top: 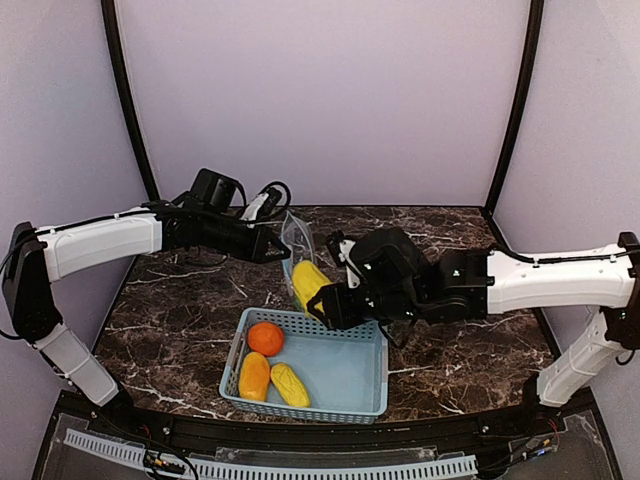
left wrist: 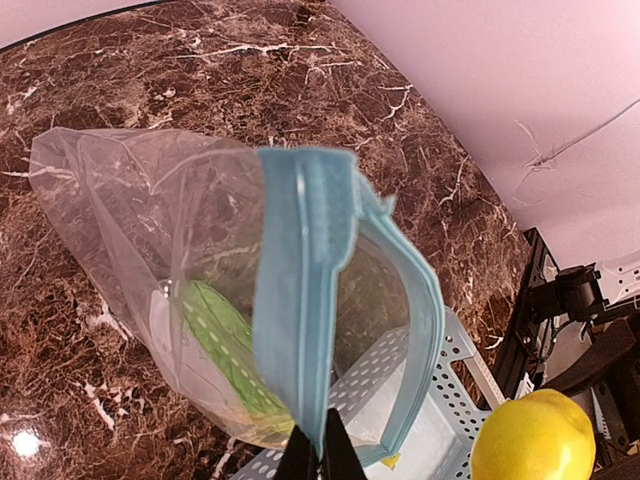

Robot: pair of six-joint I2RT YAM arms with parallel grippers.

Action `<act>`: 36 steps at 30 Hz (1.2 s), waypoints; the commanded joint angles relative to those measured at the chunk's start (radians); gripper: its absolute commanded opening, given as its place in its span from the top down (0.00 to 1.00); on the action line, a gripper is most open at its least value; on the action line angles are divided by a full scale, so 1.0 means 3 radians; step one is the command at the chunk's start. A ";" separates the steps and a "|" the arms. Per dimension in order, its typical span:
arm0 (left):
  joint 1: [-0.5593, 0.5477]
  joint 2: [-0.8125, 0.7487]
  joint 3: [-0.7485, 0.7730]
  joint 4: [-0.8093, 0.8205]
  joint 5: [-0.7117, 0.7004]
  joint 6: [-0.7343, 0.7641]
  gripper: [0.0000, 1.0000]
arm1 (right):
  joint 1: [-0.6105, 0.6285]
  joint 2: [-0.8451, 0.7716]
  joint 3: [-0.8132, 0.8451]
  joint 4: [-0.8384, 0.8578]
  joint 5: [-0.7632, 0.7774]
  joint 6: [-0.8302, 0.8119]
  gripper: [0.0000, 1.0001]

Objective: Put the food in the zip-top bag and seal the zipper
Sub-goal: Place the fake fruit in the zipper food storage bag.

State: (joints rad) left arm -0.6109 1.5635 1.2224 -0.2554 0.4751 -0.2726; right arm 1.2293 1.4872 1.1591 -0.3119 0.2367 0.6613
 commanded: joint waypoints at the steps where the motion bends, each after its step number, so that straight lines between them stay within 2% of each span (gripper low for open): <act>1: -0.0045 -0.0078 0.0021 0.0019 0.0042 0.0049 0.99 | -0.0127 0.0144 0.0188 0.0019 0.0039 0.0079 0.53; 10: -0.0083 -0.0087 0.0026 0.0017 0.0043 0.0056 0.99 | -0.0275 0.0467 0.0526 -0.0012 0.0016 0.0102 0.53; 14: -0.0085 -0.0096 0.0026 0.0013 0.0040 0.0058 0.99 | -0.0356 0.0616 0.0682 -0.0212 0.0020 0.0240 0.54; 21: -0.0095 -0.0114 0.0031 0.0003 0.0023 0.0060 0.99 | -0.0455 0.0674 0.0690 -0.0346 0.0072 0.0350 0.54; 26: -0.0095 -0.0107 0.0036 0.0002 0.0052 0.0054 0.99 | -0.0503 0.0733 0.0764 -0.0366 0.0072 0.0276 0.54; 36: -0.0131 -0.0086 0.0065 -0.0001 0.0184 0.0103 0.99 | -0.0524 0.1101 0.1340 -0.0796 0.0085 0.0050 0.52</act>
State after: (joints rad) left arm -0.6342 1.5631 1.2224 -0.2554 0.4923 -0.2646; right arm 1.0779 1.7763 1.4918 -0.4900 0.2489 0.7113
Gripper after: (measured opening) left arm 0.008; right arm 0.546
